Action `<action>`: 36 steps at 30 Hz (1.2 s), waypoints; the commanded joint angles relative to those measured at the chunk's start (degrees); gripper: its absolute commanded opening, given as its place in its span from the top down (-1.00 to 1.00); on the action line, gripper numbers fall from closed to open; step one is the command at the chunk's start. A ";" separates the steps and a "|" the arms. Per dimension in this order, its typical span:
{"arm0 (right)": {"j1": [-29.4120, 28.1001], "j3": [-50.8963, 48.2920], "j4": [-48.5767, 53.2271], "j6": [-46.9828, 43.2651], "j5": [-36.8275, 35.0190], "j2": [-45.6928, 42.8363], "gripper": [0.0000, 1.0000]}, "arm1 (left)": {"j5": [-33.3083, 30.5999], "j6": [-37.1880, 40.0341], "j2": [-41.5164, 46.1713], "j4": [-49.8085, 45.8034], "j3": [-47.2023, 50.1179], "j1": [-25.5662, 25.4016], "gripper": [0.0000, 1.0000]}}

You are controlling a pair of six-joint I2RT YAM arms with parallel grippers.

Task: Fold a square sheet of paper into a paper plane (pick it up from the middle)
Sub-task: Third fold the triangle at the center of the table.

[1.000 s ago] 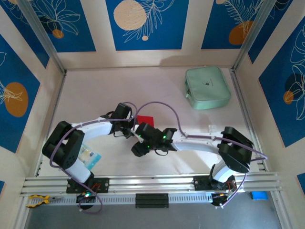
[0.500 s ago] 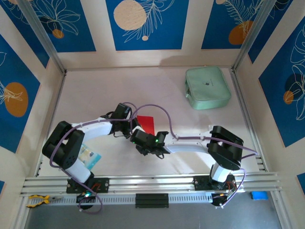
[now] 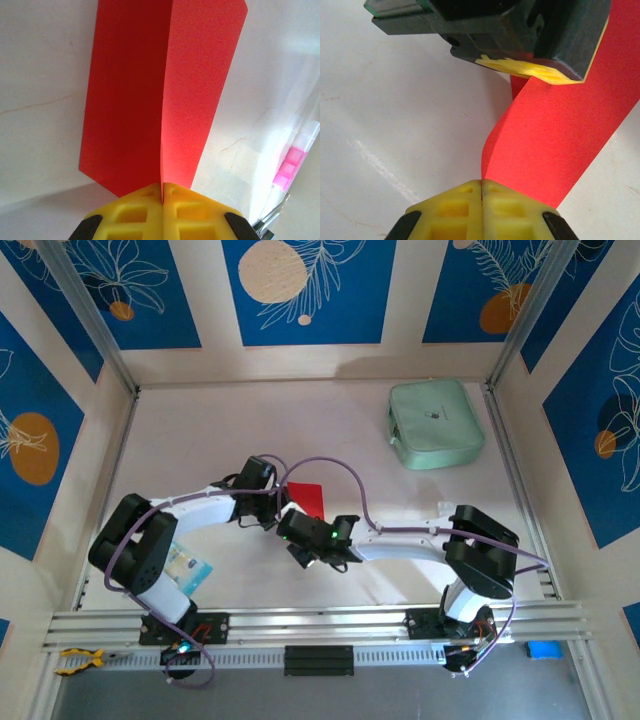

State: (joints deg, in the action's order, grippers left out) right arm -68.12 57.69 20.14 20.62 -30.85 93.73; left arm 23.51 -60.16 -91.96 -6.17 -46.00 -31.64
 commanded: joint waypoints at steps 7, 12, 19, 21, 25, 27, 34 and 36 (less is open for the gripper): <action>2.91 -3.20 -3.33 0.13 8.90 -4.70 1.00 | -3.18 2.77 2.52 -4.04 -1.22 0.22 0.38; 9.50 -6.76 -9.03 0.85 28.28 -7.41 1.00 | -10.22 10.46 5.10 -14.82 -7.19 0.85 -0.21; 16.57 -10.37 -16.16 4.03 45.51 -5.93 1.00 | -4.89 17.87 1.04 -15.01 -15.54 1.70 0.03; 17.41 -11.46 -18.41 4.83 46.66 -6.00 1.00 | -2.61 19.12 -2.23 -15.36 -18.21 1.67 0.26; 18.91 -12.89 -20.72 5.83 48.24 -5.65 1.00 | 3.81 22.55 -10.63 -17.47 -24.25 1.62 0.57; 19.14 -13.33 -21.38 5.94 48.44 -5.48 1.00 | 3.94 24.14 -14.04 -19.16 -26.78 1.64 0.72; 20.02 -15.06 -23.44 6.88 48.59 -4.79 1.00 | 6.88 27.37 -21.76 -20.46 -30.47 0.90 0.86; 20.20 -15.32 -23.56 6.96 48.60 -4.53 1.00 | 7.11 27.61 -23.17 -20.42 -30.02 0.73 0.87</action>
State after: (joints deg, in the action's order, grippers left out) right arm -48.31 43.27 -2.15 26.74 15.84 88.47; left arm 28.27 -35.07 -113.56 -24.25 -74.76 -30.50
